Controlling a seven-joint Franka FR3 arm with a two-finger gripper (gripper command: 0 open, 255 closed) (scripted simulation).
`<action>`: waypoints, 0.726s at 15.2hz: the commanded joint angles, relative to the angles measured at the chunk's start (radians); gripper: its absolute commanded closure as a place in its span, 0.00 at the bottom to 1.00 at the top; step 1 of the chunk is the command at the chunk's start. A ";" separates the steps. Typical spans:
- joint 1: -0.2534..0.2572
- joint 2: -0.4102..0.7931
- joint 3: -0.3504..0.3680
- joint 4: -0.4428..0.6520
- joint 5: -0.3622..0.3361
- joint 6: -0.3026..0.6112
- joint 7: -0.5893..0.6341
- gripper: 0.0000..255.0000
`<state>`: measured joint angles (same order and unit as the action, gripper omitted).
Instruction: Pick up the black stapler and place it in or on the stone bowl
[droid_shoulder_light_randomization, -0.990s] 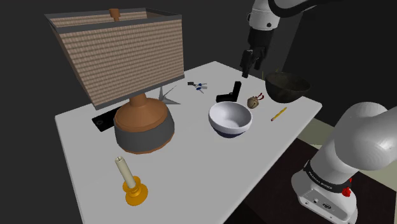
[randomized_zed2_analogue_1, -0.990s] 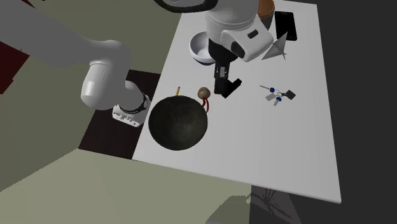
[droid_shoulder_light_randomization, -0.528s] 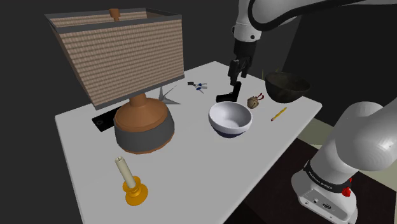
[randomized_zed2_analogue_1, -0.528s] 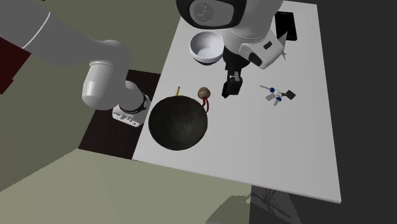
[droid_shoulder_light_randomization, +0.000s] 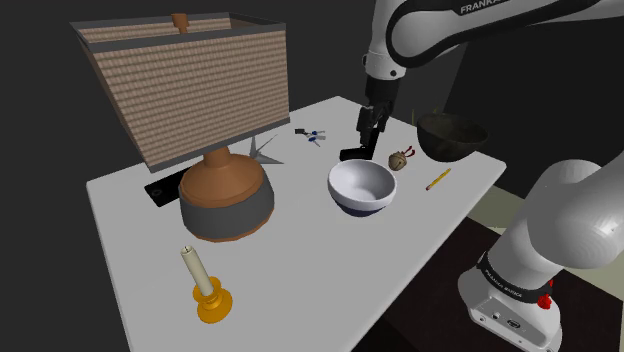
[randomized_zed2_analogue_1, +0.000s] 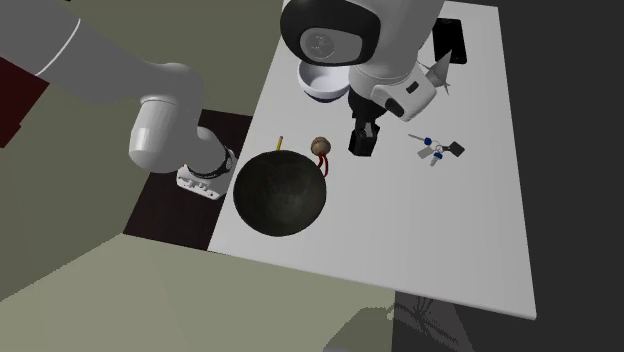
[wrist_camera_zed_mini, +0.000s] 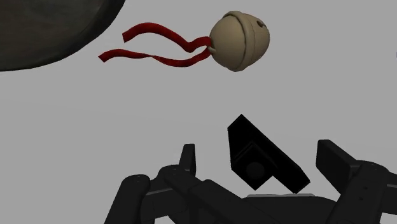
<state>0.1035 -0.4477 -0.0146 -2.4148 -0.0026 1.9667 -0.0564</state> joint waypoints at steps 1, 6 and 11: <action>0.000 0.000 0.000 -0.001 0.000 0.001 0.000 0.00; 0.000 0.000 0.000 -0.001 0.000 0.001 0.000 1.00; 0.000 0.000 0.000 -0.001 0.000 0.001 0.000 1.00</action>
<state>0.1036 -0.4471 -0.0144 -2.4156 -0.0025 1.9680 -0.0561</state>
